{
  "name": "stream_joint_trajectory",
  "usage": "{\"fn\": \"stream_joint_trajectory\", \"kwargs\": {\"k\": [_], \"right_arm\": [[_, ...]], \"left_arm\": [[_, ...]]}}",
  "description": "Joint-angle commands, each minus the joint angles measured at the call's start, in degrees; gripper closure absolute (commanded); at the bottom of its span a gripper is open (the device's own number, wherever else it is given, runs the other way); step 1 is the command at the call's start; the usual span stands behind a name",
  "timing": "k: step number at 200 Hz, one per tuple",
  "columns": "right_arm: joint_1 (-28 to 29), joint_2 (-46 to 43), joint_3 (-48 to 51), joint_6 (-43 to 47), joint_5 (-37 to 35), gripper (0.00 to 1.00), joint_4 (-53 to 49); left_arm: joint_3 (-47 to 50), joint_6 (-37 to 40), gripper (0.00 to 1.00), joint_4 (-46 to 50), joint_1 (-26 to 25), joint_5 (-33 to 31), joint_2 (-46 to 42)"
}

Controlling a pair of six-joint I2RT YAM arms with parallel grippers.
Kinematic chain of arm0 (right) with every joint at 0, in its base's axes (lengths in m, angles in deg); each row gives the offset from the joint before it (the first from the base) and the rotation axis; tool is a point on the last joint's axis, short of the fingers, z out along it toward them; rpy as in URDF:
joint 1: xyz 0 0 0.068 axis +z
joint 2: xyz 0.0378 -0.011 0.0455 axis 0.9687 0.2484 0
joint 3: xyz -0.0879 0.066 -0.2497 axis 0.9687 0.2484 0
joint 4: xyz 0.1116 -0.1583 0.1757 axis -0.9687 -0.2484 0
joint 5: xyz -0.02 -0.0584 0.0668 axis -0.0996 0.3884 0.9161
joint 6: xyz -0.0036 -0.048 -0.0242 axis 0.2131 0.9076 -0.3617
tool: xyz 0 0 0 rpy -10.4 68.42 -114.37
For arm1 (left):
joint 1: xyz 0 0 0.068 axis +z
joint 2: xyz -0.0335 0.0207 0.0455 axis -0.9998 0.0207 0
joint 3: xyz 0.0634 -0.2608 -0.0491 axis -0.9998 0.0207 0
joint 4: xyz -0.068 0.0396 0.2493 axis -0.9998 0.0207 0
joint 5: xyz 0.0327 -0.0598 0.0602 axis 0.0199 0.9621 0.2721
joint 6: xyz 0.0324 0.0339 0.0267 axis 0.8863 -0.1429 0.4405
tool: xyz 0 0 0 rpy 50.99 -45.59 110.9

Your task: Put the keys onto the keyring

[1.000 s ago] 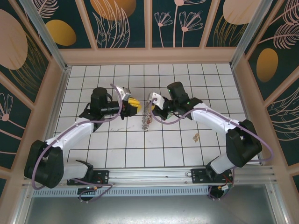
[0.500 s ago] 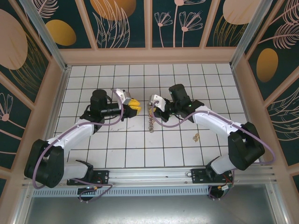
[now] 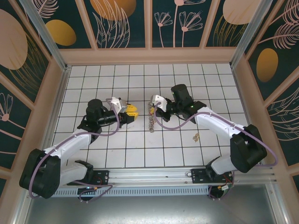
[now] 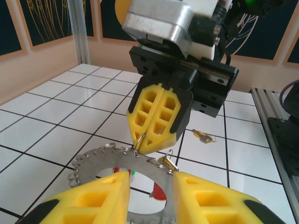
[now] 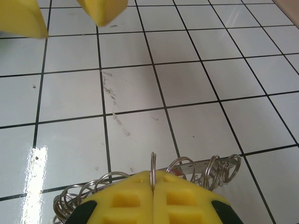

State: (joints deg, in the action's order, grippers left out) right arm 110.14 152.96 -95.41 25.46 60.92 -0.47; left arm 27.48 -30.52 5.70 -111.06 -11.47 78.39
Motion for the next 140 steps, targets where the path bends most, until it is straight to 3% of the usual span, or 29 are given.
{"fn": "stream_joint_trajectory", "kwargs": {"k": [1, 67, 140], "right_arm": [[-0.2, 0.9, -1.9, 2.2, 4.2, 1.00, 2.4], [0.3, 3.6, -4.5, 3.3, 5.7, 1.00, 0.4], [0.7, 4.9, -5.5, 5.8, 7.5, 1.00, -1.0]], "left_arm": [[-0.6, 1.0, 0.68, -2.8, -0.1, 3.8, 2.0], [-7.7, 8.6, 0.66, 4.6, -0.2, 9.3, 10.0], [-11.6, 15.3, 0.67, 10.8, -1.6, 7.8, 14.4]]}}
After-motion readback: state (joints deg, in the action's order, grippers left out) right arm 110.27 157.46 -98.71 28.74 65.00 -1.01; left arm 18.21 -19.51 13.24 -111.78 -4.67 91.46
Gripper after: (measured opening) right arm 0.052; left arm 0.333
